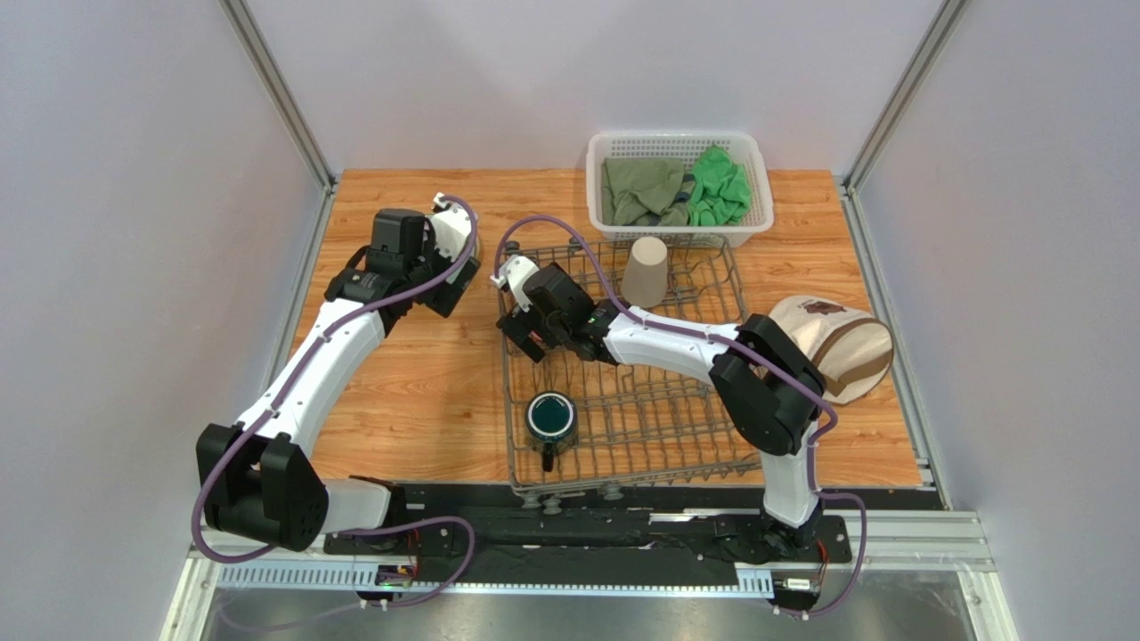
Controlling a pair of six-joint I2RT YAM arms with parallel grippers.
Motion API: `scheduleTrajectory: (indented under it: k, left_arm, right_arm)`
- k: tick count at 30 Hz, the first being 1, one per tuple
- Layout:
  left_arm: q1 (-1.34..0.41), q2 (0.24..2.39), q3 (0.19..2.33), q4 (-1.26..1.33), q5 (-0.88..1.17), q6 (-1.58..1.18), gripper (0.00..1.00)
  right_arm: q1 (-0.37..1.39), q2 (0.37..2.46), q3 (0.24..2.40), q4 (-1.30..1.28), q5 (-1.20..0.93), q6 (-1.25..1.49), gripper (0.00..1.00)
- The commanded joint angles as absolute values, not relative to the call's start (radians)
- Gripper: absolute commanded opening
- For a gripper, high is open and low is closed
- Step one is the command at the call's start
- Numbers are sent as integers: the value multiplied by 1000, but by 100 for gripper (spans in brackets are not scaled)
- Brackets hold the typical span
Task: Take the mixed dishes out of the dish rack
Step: Pick up the bowl from the dish rack.
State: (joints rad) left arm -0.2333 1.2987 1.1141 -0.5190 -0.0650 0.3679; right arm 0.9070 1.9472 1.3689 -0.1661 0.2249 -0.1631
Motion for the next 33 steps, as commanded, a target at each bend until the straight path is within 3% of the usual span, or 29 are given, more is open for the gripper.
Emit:
scheduleTrajectory:
  k: [1,16,22,28,33]
  left_arm:
    - [-227,1293,1109,-474,-68,364,94]
    - [-227,1298,1103,-457,-63,359,94]
    - [-227,1299,1104,-456,-64,359,94]
    - [-227,1301,1106,-453,-63,353,94]
    - [-227,1302,1108,-448,-61,345,94]
  right_arm:
    - [914,1967,1420,-109,255,-176,97]
    - [894,1988,1448,-118,431,-161,86]
    - [877,1986,1465,-143,459,-150,75]
    - [865,2009,1492,-172,454,-143,57]
    - [865,2034,1516,-199,440,-127,50]
